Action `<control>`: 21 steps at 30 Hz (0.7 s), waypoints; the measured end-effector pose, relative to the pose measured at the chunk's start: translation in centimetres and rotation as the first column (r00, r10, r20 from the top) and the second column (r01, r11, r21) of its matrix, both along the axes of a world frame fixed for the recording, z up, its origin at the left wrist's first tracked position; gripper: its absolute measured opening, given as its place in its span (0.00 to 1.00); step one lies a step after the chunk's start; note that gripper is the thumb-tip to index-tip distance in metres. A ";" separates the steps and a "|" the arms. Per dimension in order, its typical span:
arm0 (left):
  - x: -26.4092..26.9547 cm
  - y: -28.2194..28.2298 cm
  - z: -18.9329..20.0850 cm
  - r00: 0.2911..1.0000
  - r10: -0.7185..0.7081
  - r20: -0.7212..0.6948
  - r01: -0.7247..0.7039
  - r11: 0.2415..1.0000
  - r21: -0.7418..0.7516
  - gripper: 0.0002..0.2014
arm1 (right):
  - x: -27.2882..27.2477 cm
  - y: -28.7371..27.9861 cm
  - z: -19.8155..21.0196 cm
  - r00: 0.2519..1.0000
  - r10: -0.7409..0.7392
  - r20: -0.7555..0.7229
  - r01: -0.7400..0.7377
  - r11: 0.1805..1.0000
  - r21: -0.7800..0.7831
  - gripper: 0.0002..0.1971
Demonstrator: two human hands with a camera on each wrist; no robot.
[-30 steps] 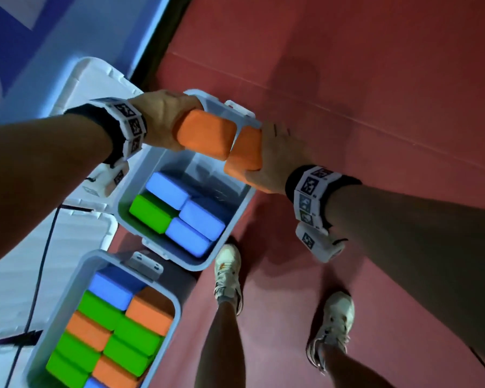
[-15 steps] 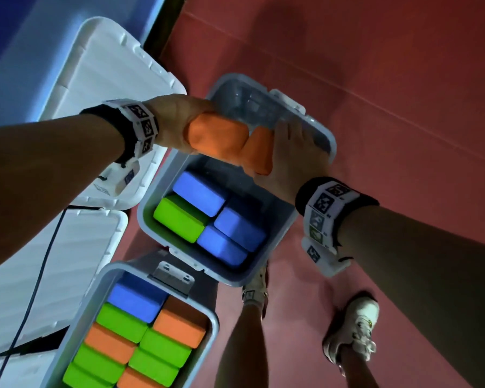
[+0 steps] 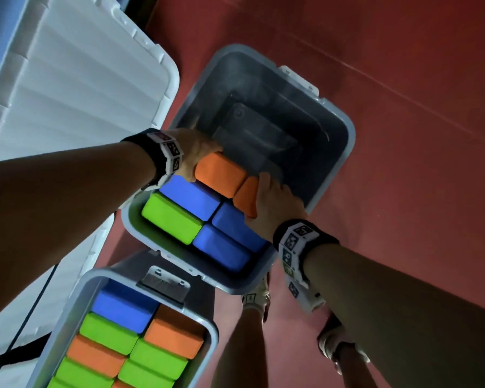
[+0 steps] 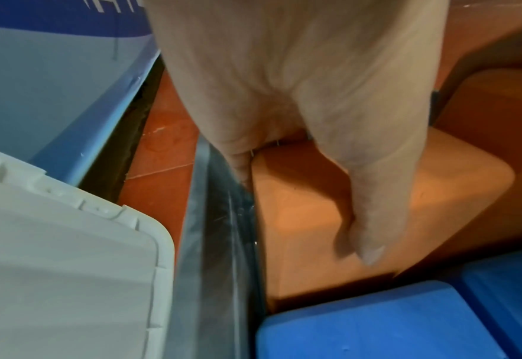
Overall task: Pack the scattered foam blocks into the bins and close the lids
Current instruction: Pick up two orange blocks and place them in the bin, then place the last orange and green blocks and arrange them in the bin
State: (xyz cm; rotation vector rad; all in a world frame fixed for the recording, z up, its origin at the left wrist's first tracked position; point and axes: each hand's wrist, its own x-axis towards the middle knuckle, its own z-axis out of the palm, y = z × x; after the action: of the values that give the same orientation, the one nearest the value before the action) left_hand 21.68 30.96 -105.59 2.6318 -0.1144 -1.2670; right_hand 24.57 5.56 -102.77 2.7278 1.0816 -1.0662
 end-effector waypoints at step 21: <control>2.9 0.2 -9.8 0.957 -0.175 -0.231 0.214 0.964 0.157 0.57 | 0.0 1.7 -11.3 0.961 -0.054 -0.270 0.009 0.986 -0.165 0.42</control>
State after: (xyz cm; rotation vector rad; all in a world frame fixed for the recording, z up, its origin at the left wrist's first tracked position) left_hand 24.59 31.19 -115.43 2.6625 -0.2404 -1.6961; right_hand 24.56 7.28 -114.09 2.5316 0.9306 -1.5004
